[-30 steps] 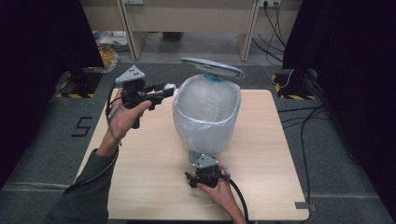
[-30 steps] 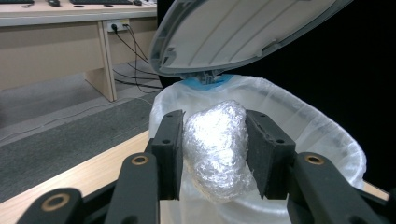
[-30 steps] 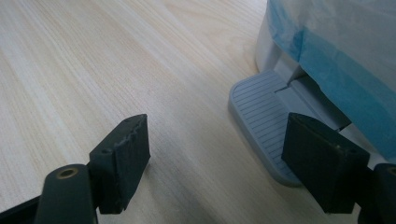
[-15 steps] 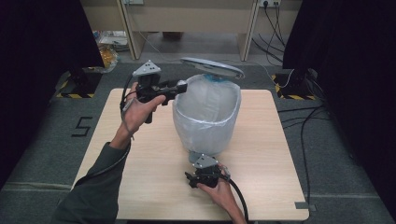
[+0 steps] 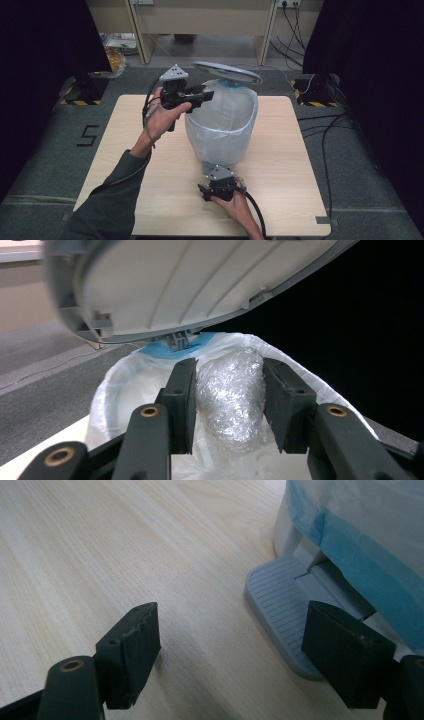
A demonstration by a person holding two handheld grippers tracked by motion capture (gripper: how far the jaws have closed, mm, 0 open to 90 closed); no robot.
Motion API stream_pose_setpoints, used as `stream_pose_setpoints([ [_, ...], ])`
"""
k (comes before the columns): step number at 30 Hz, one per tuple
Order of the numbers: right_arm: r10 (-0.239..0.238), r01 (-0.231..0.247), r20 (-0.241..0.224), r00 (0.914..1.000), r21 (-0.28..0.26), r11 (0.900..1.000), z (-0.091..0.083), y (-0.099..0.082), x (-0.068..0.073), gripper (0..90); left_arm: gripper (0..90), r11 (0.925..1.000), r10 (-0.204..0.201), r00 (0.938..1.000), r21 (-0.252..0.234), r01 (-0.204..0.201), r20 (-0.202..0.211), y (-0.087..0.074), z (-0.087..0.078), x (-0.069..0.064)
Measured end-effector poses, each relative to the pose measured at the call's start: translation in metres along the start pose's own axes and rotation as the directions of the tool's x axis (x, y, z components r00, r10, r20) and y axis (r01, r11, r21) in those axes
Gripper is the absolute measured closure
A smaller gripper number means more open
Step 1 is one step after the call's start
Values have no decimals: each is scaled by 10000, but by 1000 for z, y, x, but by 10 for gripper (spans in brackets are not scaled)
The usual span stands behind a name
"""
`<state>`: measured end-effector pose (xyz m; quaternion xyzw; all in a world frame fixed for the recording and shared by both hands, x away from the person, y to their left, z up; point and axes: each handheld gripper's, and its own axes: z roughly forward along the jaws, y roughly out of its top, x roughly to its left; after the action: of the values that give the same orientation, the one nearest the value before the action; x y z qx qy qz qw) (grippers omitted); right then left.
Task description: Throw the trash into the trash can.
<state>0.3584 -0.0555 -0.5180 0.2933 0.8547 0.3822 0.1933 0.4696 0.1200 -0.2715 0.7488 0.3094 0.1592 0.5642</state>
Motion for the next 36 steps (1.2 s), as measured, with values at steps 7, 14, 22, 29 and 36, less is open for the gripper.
stream_pose_setpoints([
  [7,-13,13,-3,10000,-3,10000,0,0,0,231,585,9998,-33,10000,177,31,59,-4,13,-3],
  [14,-10,10,-4,10000,5,10000,0,0,0,231,571,9993,-29,10000,378,29,-4,-7,21,-4],
  [22,-17,17,-1,10000,10,10000,0,0,0,231,417,9988,-118,9999,479,121,-59,-10,23,-4],
  [29,-16,16,-1,10000,10,10000,0,0,0,231,308,9979,-265,9996,590,269,-76,-9,16,-2],
  [36,-20,20,-6,10000,3,10000,0,0,0,231,261,9981,-238,9997,564,243,-104,-10,5,1],
])
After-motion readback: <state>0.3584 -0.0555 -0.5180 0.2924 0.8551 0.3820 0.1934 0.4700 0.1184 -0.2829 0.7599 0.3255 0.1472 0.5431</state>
